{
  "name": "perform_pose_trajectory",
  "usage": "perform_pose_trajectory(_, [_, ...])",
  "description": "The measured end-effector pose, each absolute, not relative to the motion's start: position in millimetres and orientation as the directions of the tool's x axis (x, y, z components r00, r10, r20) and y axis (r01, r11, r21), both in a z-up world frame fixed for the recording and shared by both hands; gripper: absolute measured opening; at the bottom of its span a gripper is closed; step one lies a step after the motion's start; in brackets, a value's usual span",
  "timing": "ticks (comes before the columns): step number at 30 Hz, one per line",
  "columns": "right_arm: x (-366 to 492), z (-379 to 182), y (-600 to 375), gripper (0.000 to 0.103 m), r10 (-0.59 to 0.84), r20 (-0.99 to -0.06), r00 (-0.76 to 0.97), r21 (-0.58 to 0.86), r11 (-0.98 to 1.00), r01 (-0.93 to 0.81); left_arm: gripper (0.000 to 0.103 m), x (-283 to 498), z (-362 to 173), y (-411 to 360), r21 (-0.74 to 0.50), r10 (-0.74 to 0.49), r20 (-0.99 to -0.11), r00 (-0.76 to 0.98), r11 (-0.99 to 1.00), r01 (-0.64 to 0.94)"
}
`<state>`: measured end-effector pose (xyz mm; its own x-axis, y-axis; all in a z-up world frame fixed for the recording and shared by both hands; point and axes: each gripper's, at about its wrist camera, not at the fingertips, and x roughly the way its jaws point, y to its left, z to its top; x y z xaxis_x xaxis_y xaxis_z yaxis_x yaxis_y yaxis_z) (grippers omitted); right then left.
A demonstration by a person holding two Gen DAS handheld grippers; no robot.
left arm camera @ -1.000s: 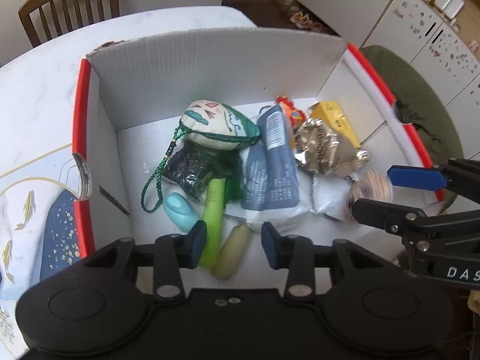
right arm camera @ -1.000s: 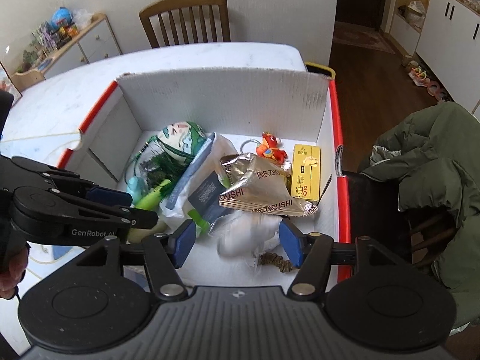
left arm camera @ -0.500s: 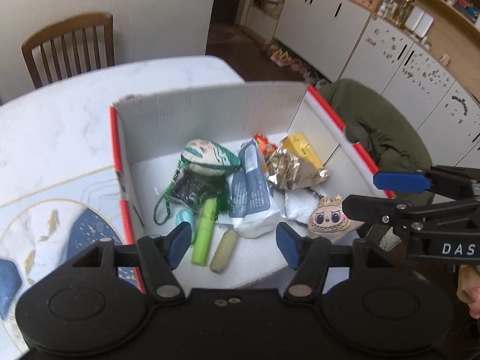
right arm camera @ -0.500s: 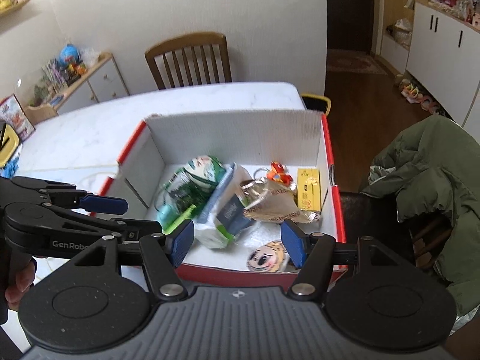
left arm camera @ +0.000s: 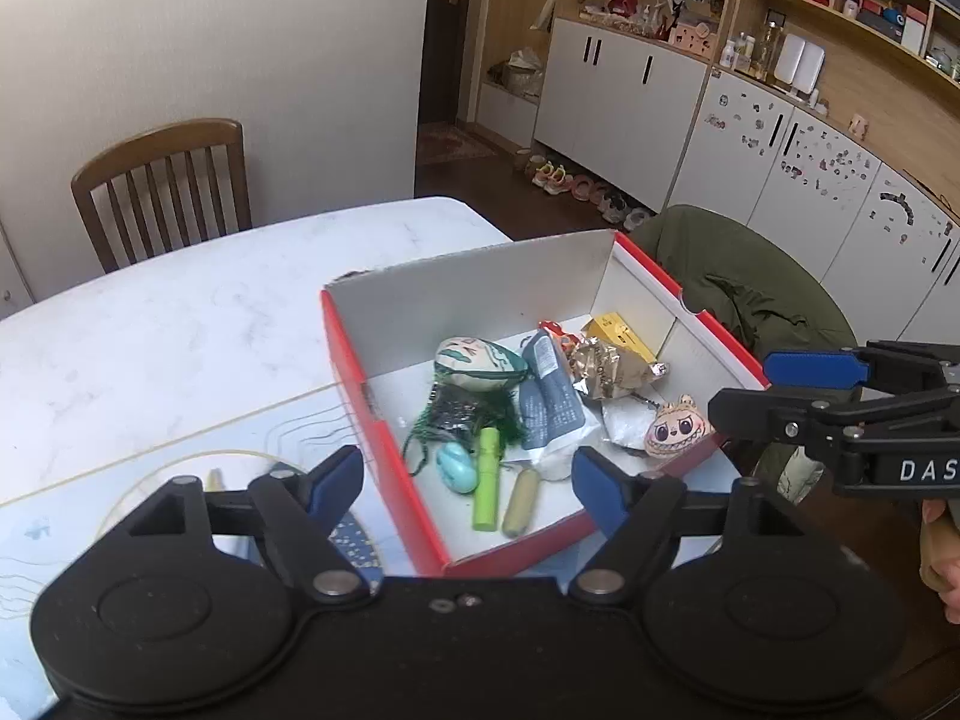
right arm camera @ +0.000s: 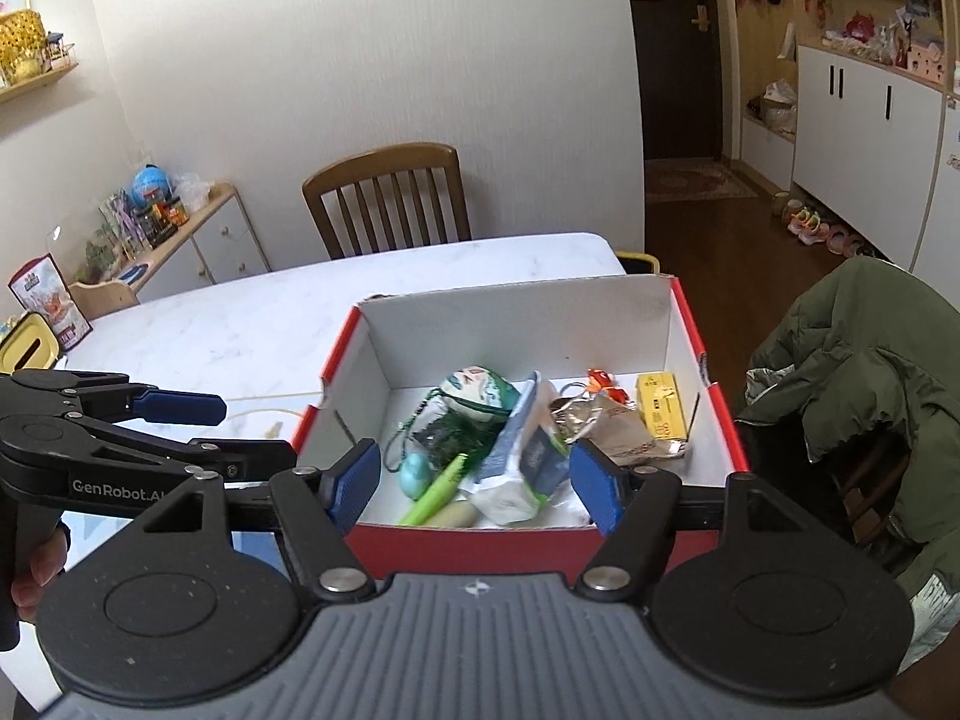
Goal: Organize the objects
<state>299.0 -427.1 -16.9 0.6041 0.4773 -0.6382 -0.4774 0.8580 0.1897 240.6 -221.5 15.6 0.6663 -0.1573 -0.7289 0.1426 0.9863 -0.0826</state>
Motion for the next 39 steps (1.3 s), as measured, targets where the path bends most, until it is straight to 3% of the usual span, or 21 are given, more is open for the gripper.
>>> perform_pose_trajectory(8, [266.3, -8.4, -413.5, 0.080, 0.488, -0.597, 0.636, 0.204, 0.860, -0.468, 0.082, 219.5, 24.5, -200.7, -0.087, -0.177, -0.703, 0.688, 0.983, 0.164])
perform_pose_trajectory(15, [240.3, -2.3, -400.2, 0.085, 0.478, -0.577, 0.662, 0.194, 0.868, -0.457, 0.102, 204.8, 31.0, -189.4, -0.077, -0.188, -0.666, 0.722, 0.980, 0.183])
perform_pose_trajectory(39, [184.3, -7.7, -366.0, 0.100, 0.391, -0.547, 0.740, 0.186, 0.919, -0.348, 0.103, 175.5, 29.6, -154.7, -0.063, -0.191, -0.647, 0.738, 0.978, 0.199])
